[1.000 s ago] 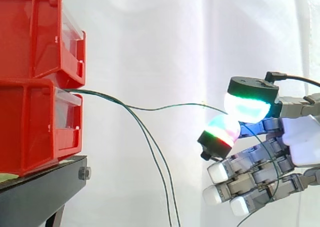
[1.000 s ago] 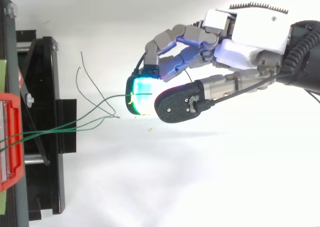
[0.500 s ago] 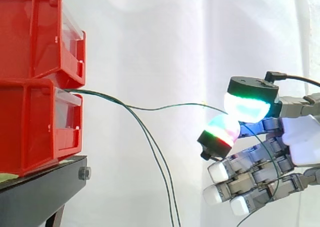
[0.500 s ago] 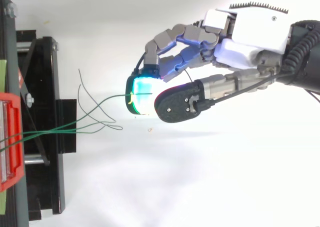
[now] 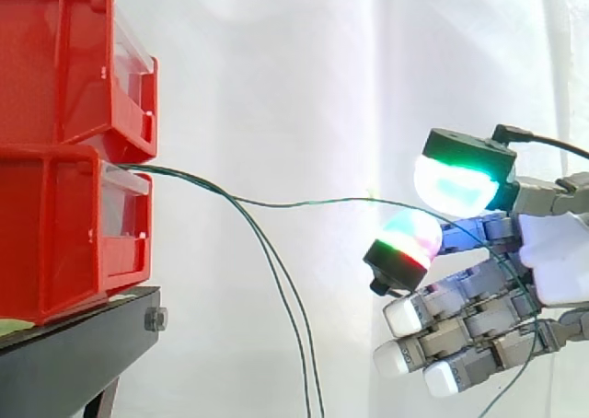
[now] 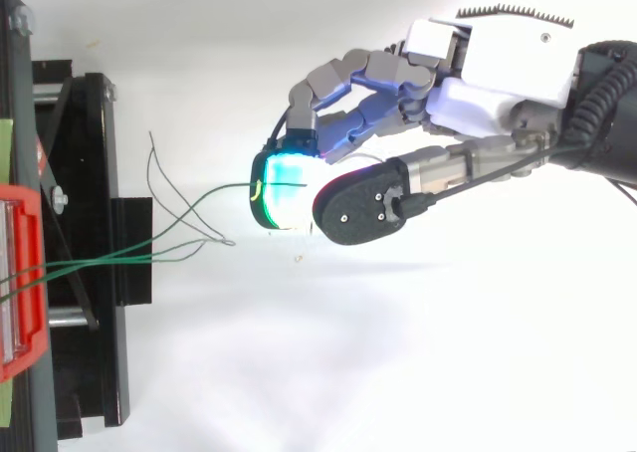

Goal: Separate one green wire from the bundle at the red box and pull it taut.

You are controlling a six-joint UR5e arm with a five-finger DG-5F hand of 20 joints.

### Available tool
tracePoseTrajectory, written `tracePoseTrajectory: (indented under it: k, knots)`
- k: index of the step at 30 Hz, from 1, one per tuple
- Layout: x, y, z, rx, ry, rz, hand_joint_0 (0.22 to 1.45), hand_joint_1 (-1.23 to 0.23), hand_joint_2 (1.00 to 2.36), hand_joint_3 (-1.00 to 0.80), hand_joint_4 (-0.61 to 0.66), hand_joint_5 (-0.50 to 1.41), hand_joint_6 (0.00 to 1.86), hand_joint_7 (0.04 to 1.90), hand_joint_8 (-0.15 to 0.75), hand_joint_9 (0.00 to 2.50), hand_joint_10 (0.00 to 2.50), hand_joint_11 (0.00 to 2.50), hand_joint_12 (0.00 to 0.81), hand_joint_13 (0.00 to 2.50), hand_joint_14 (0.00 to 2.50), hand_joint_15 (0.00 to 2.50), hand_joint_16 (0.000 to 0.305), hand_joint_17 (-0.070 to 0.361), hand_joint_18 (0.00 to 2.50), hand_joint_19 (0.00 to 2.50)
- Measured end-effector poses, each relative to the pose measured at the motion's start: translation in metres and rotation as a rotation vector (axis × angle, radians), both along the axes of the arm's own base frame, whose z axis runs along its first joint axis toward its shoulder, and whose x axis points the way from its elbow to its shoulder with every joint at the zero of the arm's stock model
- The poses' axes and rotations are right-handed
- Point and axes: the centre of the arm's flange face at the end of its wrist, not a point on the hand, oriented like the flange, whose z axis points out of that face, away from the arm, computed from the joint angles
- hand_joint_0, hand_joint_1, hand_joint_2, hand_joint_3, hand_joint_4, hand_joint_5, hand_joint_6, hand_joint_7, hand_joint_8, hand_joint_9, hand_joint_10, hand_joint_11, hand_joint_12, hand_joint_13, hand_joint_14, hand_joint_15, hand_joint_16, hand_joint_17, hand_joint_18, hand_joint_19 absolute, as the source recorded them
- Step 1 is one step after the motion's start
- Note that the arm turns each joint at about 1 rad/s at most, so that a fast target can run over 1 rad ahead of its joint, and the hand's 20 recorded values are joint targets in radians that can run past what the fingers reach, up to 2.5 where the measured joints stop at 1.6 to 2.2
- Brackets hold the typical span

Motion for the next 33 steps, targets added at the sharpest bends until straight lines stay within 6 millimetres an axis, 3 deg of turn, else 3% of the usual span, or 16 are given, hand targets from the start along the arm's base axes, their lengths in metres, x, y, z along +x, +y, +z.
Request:
tracePoseTrajectory:
  k: [12, 33]
  knots:
    - [-0.0002, 0.0000, -0.0004, 0.000, 0.001, 0.000, 0.54, -0.58, 1.01, -0.42, 0.08, -0.12, 0.84, 1.00, 0.234, 0.78, 0.01, 0.41, 0.340, 0.47, 0.01, 0.30, 0.046, 0.105, 0.42, 0.46]
    - [-0.0001, -0.0001, -0.0002, 0.000, 0.001, 0.000, 0.56, -0.62, 1.02, -0.19, 0.07, -0.11, 0.87, 1.05, 0.239, 0.78, 0.02, 0.42, 0.334, 0.45, 0.01, 0.30, 0.045, 0.101, 0.40, 0.46]
